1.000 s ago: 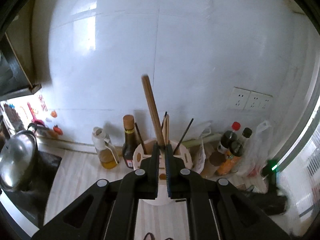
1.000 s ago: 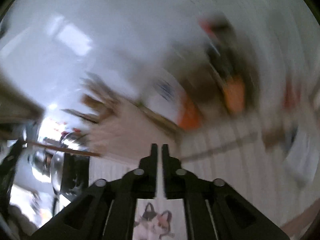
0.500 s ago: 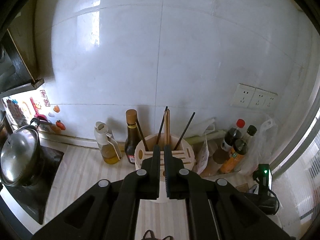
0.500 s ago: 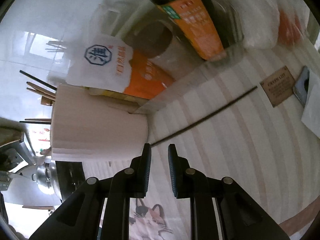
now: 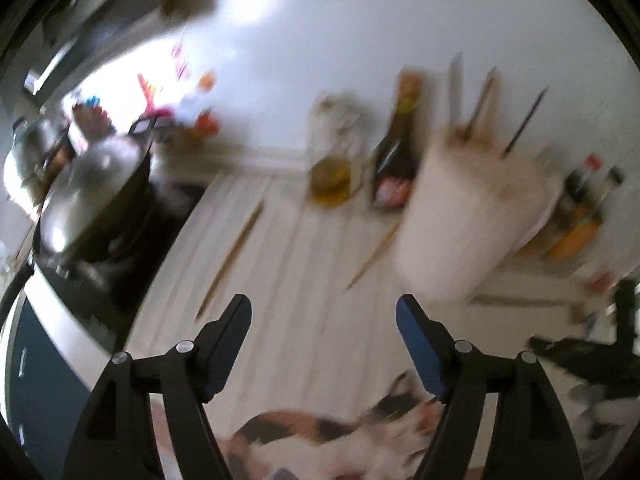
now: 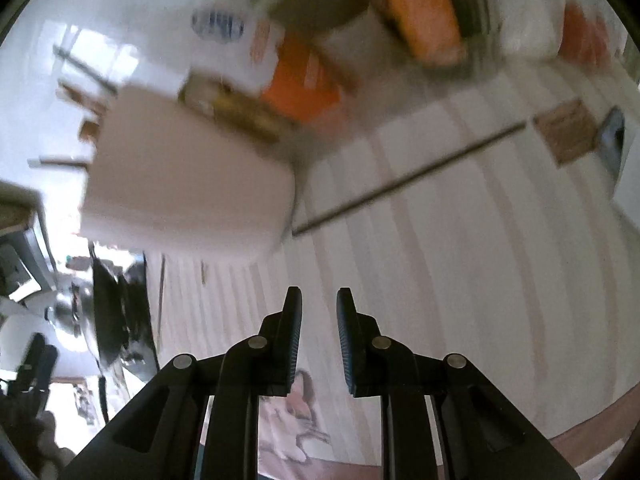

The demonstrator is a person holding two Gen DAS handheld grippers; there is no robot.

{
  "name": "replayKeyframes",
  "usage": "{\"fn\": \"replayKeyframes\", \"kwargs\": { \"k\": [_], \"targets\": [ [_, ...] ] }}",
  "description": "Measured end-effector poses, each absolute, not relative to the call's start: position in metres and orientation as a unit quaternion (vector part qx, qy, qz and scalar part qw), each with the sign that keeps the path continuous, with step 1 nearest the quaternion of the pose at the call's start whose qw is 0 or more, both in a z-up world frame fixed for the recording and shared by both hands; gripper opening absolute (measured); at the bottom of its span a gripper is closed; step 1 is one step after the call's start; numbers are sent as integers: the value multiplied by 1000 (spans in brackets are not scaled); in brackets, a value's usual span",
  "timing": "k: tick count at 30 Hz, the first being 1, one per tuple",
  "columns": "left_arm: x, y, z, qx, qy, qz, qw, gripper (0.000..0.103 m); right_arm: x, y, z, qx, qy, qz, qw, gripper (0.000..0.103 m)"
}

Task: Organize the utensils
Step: 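Move both open tools down to the last light chopsticks on the mat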

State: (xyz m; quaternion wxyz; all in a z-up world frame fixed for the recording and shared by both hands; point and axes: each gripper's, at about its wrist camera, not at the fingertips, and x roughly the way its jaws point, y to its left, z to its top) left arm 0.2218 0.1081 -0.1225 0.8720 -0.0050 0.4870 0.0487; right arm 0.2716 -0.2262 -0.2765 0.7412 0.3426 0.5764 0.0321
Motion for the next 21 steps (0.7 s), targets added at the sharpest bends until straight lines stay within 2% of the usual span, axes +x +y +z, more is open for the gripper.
{"fn": "replayKeyframes", "kwargs": {
  "k": [9, 10, 11, 12, 21],
  "targets": [
    [221, 198, -201, 2, 542, 74, 837, 74, 255, -166, -304, 296, 619, -6, 727, 19],
    [229, 207, -207, 12, 542, 76, 837, 83, 256, -153, -304, 292, 621, -6, 728, 19],
    [236, 217, -213, 20, 543, 79, 836, 99, 259, -137, -304, 290, 618, 1, 731, 19],
    [243, 226, -218, 23, 542, 80, 836, 103, 263, -122, -302, 286, 615, 10, 734, 19],
    [317, 287, -246, 30, 523, 93, 847, 103, 361, 24, -296, 194, 556, 22, 808, 19]
  ]
}}
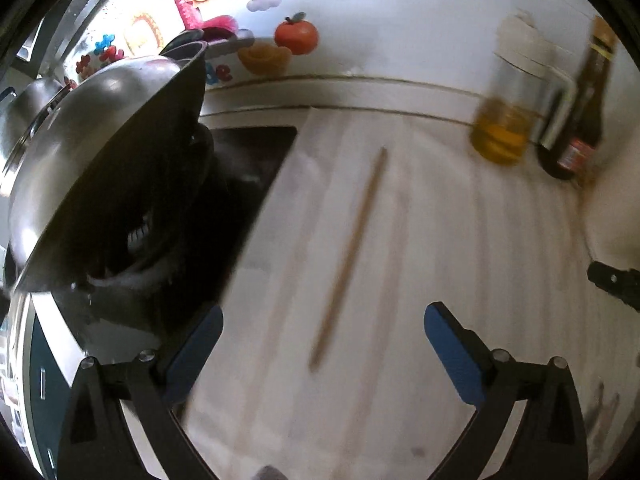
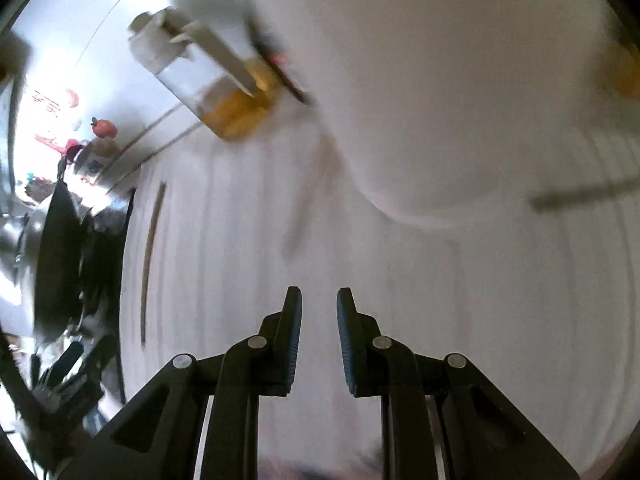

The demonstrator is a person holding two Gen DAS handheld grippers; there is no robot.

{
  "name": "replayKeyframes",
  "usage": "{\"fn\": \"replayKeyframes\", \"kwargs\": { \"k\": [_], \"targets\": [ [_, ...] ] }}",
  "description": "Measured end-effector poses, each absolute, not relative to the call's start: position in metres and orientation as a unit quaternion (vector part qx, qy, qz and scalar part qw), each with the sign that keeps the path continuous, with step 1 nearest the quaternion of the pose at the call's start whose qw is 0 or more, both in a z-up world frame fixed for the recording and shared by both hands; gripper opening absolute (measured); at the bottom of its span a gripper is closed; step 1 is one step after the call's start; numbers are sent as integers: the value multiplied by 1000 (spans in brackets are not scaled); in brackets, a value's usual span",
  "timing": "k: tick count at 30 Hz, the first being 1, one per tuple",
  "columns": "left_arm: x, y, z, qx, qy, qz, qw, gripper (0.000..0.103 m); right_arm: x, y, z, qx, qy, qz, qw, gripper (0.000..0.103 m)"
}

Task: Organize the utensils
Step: 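Move both open tools down to the last light chopsticks on the mat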

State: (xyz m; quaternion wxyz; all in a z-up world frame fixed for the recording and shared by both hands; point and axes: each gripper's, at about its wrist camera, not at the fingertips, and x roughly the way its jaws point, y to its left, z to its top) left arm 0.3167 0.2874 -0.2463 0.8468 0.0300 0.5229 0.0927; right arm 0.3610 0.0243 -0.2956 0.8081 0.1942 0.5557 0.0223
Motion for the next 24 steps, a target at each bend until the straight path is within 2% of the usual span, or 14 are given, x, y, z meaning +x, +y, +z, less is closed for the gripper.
{"fn": "replayKeyframes", "kwargs": {
  "k": [7, 10, 13, 14, 15, 16, 17, 20, 22, 23, 24],
  "targets": [
    [353, 309, -267, 8, 546, 99, 832, 103, 418, 72, -313, 88, 549, -45, 830, 19],
    [364, 307, -276, 12, 557, 86, 826, 103, 424, 78, -324, 89, 572, -48, 814, 0],
    [373, 300, -283, 20, 572, 63, 818, 102, 413, 83, -326, 71, 570, -41, 817, 0],
    [374, 298, -284, 22, 574, 58, 817, 94, 407, 83, -327, 70, 572, -36, 816, 0],
    [376, 295, -286, 28, 575, 51, 816, 74, 401, 83, -327, 70, 575, -32, 815, 0],
    [378, 292, -287, 32, 578, 47, 814, 64, 392, 83, -327, 70, 577, -30, 813, 0],
    [379, 289, -290, 35, 583, 41, 810, 48, 384, 81, -327, 72, 580, -27, 811, 0],
    [380, 280, -296, 37, 592, 20, 805, 17, 355, 73, -327, 71, 585, -19, 808, 0],
    [378, 276, -298, 45, 591, 18, 805, 12, 338, 65, -324, 78, 592, -16, 802, 0],
    [375, 273, -298, 46, 588, 11, 807, 4, 331, 61, -323, 82, 594, -15, 800, 0],
    [374, 272, -298, 42, 591, 7, 806, 3, 324, 56, -322, 86, 595, -14, 799, 0]
  ]
}}
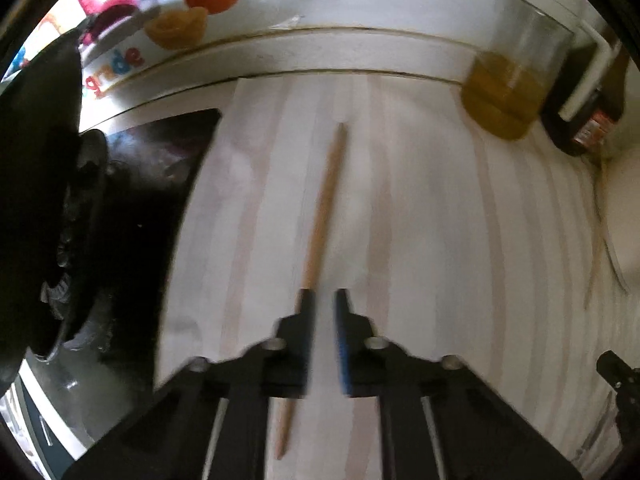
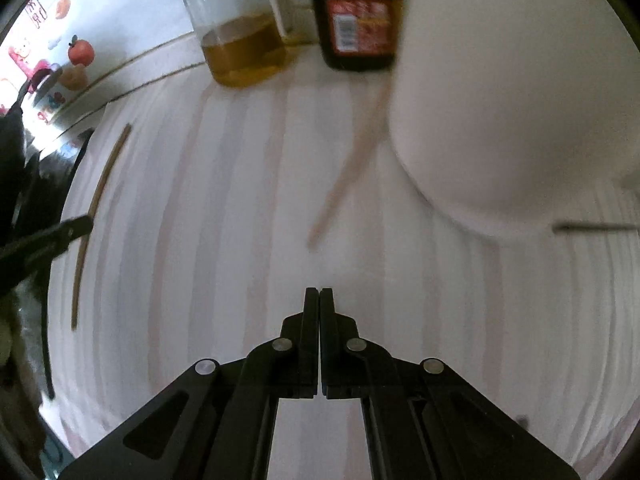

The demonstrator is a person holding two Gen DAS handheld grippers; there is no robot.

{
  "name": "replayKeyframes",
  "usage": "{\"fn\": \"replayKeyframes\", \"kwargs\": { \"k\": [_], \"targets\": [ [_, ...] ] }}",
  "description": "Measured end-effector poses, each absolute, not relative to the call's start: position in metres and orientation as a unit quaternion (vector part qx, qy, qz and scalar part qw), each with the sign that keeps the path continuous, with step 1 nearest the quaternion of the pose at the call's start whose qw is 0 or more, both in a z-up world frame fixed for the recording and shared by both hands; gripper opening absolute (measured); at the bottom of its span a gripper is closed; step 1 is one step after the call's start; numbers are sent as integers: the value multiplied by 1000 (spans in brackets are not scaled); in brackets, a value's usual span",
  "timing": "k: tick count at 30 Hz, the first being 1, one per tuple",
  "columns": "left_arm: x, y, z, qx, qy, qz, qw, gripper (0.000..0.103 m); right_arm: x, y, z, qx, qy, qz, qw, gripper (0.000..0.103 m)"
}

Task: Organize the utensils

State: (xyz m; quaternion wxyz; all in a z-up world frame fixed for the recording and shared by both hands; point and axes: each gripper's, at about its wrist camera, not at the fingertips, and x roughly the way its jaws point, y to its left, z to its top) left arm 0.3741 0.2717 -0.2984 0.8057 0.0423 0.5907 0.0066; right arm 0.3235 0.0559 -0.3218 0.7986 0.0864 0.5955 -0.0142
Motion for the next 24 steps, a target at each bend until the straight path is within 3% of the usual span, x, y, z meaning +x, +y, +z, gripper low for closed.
{"fn": "replayKeyframes", "kwargs": {
  "k": [4, 6, 8, 10, 13, 15, 16, 18, 19, 24],
  "targets": [
    [363, 272, -301, 16, 599, 3, 800, 2, 318, 37, -305, 136, 580, -13, 803, 1],
    [356, 274, -297, 3, 598, 6, 802, 2, 327, 30, -305, 160, 571, -15, 805, 6],
    [352, 277, -292, -4, 595, 11, 803, 2, 345, 32, -309, 166, 560, -25, 811, 30],
    [346, 284, -280, -16, 584, 26, 811, 5, 361, 40, -316, 149, 555, -41, 818, 38],
    [344, 296, -267, -24, 575, 43, 817, 13, 376, 50, -325, 124, 555, -66, 820, 38],
    [348, 300, -263, -17, 573, 50, 818, 46, 384, 56, -332, 107, 555, -94, 820, 39],
    [352, 302, -264, -16, 570, 50, 820, 52, 387, 58, -332, 101, 550, -101, 823, 38],
    [356, 303, -263, -9, 563, 50, 825, 55, 390, 65, -334, 88, 544, -117, 826, 26],
    [360, 302, -264, -2, 563, 47, 825, 55, 390, 67, -335, 82, 541, -120, 828, 12],
    [380, 290, -284, 46, 582, 38, 811, 55, 380, 74, -335, 59, 550, -90, 828, 11]
  ]
}}
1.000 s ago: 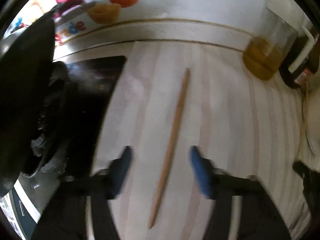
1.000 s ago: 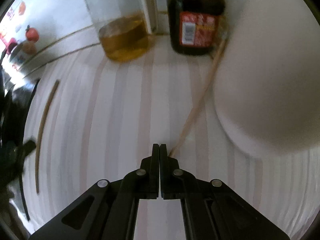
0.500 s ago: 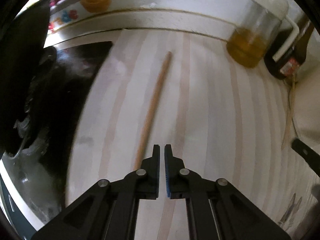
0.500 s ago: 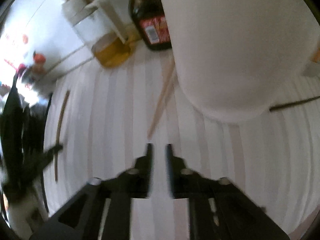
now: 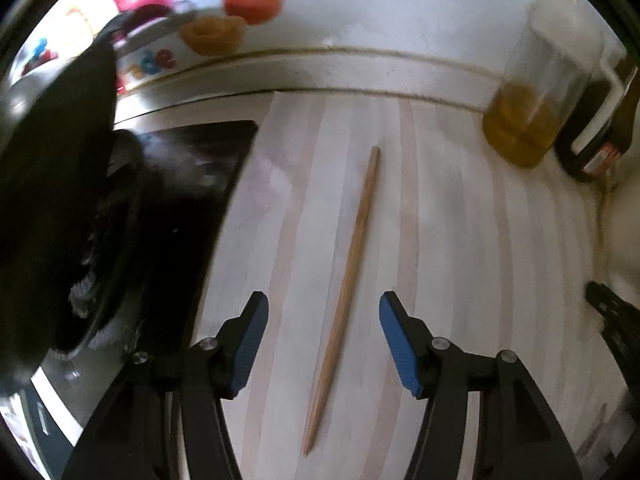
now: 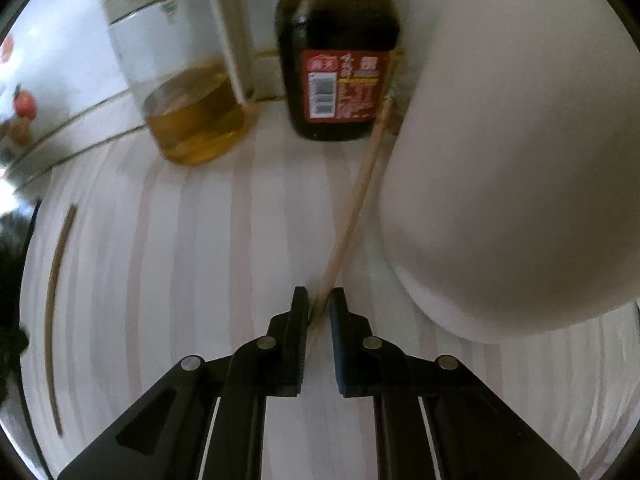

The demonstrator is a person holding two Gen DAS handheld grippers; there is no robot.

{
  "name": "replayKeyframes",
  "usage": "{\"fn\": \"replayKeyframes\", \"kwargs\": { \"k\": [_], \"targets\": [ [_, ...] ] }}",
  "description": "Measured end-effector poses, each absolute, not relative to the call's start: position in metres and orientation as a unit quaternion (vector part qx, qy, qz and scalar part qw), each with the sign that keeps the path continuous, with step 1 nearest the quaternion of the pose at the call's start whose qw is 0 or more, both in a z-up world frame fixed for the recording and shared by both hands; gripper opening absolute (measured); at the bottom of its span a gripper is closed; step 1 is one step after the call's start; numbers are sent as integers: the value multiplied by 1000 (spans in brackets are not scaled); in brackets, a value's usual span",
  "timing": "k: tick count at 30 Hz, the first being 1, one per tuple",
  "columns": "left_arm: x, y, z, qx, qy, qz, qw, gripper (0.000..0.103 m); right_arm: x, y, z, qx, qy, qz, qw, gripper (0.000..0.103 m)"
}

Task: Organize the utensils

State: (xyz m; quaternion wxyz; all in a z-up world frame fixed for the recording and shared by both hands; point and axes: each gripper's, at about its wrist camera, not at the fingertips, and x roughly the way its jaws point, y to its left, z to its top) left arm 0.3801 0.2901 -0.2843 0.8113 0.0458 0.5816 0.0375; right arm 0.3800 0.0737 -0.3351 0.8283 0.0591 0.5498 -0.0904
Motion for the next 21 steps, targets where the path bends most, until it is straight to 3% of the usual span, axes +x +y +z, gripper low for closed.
{"fn": "replayKeyframes", "kwargs": {
  "k": [4, 6, 7, 10, 21],
  "targets": [
    [389, 282, -299, 71, 588, 29, 805, 50, 354, 69, -335, 48, 562, -60, 824, 11],
    [388, 280, -302, 71, 587, 23, 806, 10, 340, 66, -335, 42, 569, -43, 820, 10],
    [388, 279, -304, 66, 590, 19, 805, 6, 332, 67, -335, 33, 574, -39, 817, 10],
    [382, 276, -305, 63, 583, 14, 810, 5, 310, 65, -334, 21, 586, -23, 810, 6],
    [302, 216, -300, 66, 606, -7, 793, 5, 241, 30, -338, 25, 621, 5, 783, 6]
  ]
}}
